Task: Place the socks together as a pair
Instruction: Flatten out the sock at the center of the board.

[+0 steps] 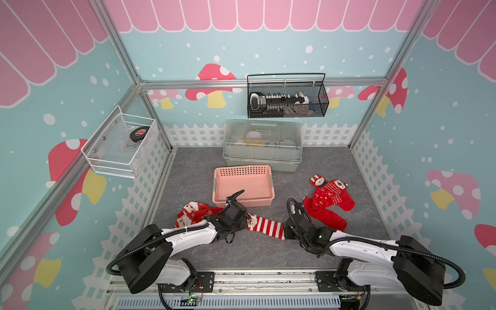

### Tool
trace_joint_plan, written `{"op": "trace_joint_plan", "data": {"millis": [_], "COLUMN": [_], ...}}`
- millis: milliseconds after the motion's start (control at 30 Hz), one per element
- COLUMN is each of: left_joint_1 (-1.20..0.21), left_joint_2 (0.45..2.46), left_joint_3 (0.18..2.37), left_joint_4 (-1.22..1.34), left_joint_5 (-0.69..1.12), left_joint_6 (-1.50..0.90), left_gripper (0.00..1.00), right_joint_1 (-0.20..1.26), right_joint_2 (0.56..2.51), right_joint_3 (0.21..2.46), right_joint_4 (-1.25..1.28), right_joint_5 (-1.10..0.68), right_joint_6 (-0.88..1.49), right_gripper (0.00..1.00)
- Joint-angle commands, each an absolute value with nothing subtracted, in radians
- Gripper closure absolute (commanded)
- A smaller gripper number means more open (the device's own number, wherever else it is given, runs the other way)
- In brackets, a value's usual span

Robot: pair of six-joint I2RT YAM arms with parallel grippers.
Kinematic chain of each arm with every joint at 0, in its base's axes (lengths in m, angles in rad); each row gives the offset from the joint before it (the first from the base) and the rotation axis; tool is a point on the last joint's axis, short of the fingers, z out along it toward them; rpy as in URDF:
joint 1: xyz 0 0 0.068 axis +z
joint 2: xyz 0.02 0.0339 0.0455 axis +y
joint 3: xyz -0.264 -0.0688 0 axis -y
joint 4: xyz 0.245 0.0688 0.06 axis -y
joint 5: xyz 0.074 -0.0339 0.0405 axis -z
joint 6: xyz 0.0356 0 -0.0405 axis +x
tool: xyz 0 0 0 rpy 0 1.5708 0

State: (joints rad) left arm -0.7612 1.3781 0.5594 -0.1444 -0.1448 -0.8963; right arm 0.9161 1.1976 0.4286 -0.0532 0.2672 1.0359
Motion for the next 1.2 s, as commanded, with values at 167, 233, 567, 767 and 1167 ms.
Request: {"op": "trace_joint_plan", "data": {"millis": [167, 233, 567, 767, 1167], "left_joint_1": [-0.769, -0.769, -0.774, -0.822, -0.838], "left_joint_2": [1.329, 1.313, 1.19, 1.083, 0.991], "left_joint_3": [0.499, 0.492, 0.421, 0.348, 0.381], "left_joint_4": [-0.115, -0.111, -0.136, -0.164, -0.242], "left_joint_5": [-0.19, -0.181, -0.167, -0.153, -0.313], "left_joint_6": [-0.919, -0.916, -0.931, -0.99, -0.994], "left_gripper": [0.8, 0.86, 1.0, 1.0, 0.57], "right_joint_1": [0.908, 0.908, 0.908, 0.901, 0.891], "right_joint_2": [1.234, 1.249, 1.283, 1.298, 1.194], "right_joint_3": [0.416, 0.416, 0.426, 0.444, 0.444], "right_joint_4": [-0.032, -0.029, -0.029, -0.052, -0.082], "right_joint_5": [0.26, 0.254, 0.263, 0.293, 0.261], "right_joint_6": [1.083, 1.089, 1.099, 1.053, 1.013], "right_gripper": [0.59, 0.59, 0.61, 0.62, 0.61]}}
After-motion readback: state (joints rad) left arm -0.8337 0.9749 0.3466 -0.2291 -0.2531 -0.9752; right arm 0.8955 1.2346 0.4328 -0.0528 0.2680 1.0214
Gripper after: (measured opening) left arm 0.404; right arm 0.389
